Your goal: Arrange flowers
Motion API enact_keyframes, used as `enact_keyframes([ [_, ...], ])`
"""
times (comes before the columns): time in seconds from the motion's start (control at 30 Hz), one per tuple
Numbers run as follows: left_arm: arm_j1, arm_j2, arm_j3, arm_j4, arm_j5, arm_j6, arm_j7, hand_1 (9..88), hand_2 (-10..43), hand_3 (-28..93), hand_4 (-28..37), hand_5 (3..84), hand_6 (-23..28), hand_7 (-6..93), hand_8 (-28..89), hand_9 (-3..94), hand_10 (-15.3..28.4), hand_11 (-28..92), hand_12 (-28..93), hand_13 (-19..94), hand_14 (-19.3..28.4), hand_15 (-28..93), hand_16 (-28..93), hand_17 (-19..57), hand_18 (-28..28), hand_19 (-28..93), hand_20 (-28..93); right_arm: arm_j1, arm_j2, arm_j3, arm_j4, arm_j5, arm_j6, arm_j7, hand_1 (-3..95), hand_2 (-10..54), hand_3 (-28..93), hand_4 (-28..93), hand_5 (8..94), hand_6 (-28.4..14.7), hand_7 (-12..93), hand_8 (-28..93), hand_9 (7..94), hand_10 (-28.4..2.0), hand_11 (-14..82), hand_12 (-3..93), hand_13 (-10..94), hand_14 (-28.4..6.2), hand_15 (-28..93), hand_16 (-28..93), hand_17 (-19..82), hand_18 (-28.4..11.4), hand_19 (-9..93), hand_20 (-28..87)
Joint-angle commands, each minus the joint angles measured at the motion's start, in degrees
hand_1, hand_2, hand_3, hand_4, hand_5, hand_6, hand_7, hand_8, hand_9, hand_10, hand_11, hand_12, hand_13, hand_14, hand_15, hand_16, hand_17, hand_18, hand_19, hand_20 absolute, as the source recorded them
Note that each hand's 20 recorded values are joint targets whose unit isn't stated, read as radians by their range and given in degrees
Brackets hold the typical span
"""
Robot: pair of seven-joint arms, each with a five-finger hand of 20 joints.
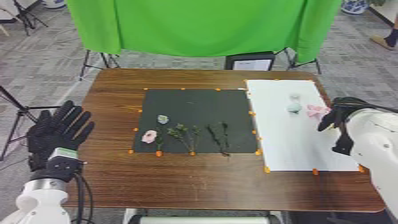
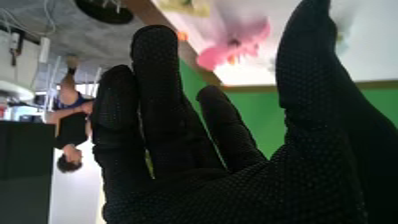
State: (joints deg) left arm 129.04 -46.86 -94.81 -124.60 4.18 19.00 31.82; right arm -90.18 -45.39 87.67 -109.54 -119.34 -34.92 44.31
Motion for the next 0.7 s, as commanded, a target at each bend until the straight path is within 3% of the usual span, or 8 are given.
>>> enact_keyframes([
  [0.03, -0.27, -0.33, 0.38, -0.39, -0.32, 0.55, 0.35, 24.6, 14.0, 74, -28.3, 43.2, 10.6, 12.4, -7, 38.2, 16.0, 21, 13, 27, 16.8, 37, -7, -6.6, 16.3, 38, 10, 0.26, -1.19, -2.18, 4.69, -0.42, 1.02, 2.55, 42.1, -9.5, 74, -28, 39.2, -14.8, 4, -9, 39.4, -20.7, 7.0, 10.1, 60, -13.3, 59, 19, 33, -23.5, 80, 36],
  [0.1, -0.58, -0.51, 0.5, -0.32, -0.04, 0.92, -0.43, 24.7, 14.0, 74, -28.3, 43.2, 10.6, 12.3, -7, 38.1, 16.2, 21, 13, 27, 16.8, 37, -7, -6.6, 16.3, 38, 10, -0.65, -1.11, -1.55, 5.05, -0.45, 2.71, 2.22, 43.8, -9.5, 75, -28, 40.1, -14.7, 5, -9, 40.1, -20.3, 7.4, 10.0, 61, -13.1, 59, 19, 33, -23.5, 80, 36],
  [0.17, -0.61, -0.49, 0.7, -0.33, -0.05, 1.22, -0.35, 24.9, 14.3, 74, -28.3, 43.4, 10.7, 12.5, -7, 38.2, 16.3, 21, 13, 27, 16.8, 37, -7, -6.6, 16.3, 38, 10, -1.63, -1.01, -1.49, 5.15, -1.55, 4.5, 1.43, 45.0, -9.5, 75, -28, 41.7, -13.3, 6, -10, 42.0, -18.5, 8.6, 10.1, 62, -12.8, 59, 19, 34, -23.4, 81, 36],
  [0.37, -0.57, -0.78, 0.77, -0.21, 0.08, 1.26, -0.56, 24.8, 14.8, 74, -28.3, 44.7, 10.8, 13.2, -7, 38.4, 16.5, 22, 13, 27, 17.0, 38, -6, -6.6, 16.3, 38, 10, -3.07, -1.24, -2.75, 6.44, -3.66, 9.92, 0.34, 47.8, -9.5, 74, -28, 52.7, -5.2, 12, -13, 56.2, -12.1, 11.7, 11.0, 67, -11.4, 55, 20, 34, -23.2, 81, 35],
  [0.47, -0.85, -1.07, 1.17, 0.0, -0.36, 1.04, -0.62, 24.8, 14.9, 74, -28.3, 45.5, 10.9, 13.3, -7, 38.6, 16.5, 22, 13, 27, 17.0, 38, -6, -6.5, 16.4, 38, 10, -3.36, -1.44, -3.58, 7.72, -3.96, 11.81, 0.43, 51.4, -7.8, 72, -28, 61.5, -1.8, 16, -13, 65.3, -10.9, 12.5, 12.7, 71, -10.0, 54, 21, 36, -22.9, 82, 35],
  [0.53, -0.83, -1.07, 1.22, 0.03, -0.24, 1.02, -0.65, 24.8, 15.0, 74, -28.3, 45.7, 10.9, 13.4, -7, 38.7, 16.6, 22, 13, 27, 17.0, 38, -7, -6.6, 16.4, 38, 10, -3.84, -1.58, -3.79, 8.22, -4.72, 12.79, 0.12, 54.9, -8.0, 69, -28, 65.9, -1.5, 17, -5, 69.9, -10.2, 12.4, 15.9, 73, -9.4, 53, 24, 37, -22.7, 82, 36],
  [0.7, -0.73, -1.08, 1.2, 0.02, -0.34, 0.94, -0.67, 24.6, 15.1, 74, -28.3, 46.1, 11.0, 13.4, -7, 38.8, 16.6, 22, 13, 27, 16.9, 39, -7, -6.5, 16.3, 38, 10, -5.19, -1.32, -4.02, 7.85, -5.99, 16.64, -0.79, 59.2, -7.9, 65, -28, 74.2, -0.4, 22, -1, 80.6, -9.3, 7.1, 27.9, 75, -8.8, 52, 27, 38, -22.2, 83, 37],
])
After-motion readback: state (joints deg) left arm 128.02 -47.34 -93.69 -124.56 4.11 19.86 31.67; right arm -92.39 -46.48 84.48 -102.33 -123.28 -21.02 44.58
